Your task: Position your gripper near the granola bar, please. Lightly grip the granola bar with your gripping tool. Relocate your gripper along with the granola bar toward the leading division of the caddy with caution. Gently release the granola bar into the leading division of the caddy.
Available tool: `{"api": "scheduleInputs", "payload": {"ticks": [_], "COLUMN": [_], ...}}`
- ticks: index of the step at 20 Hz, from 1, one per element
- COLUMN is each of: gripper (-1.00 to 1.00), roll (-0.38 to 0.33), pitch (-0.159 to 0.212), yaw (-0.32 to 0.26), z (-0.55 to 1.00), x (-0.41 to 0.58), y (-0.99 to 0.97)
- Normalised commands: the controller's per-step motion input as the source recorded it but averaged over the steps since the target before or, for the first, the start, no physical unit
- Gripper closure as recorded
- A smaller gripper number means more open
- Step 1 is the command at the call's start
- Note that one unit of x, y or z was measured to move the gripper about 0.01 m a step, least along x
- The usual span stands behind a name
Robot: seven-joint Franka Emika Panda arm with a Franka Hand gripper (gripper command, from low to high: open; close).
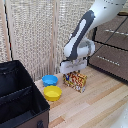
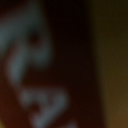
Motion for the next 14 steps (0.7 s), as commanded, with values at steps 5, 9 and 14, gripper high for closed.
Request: {"api": "scheduleInputs", "payload": {"ticks": [5, 9, 14], "gripper": [1.0, 1.0, 1.0], "roll": [0.0, 0.0, -0.004], "pitch": [0.008, 0.129, 0.126], "yaw": [-0.012, -0.016, -0.105], "z": [0.0, 0.3, 0.88], "x": [-0.004, 0.0, 0.037], "y": [0.0, 0.03, 0.03]}}
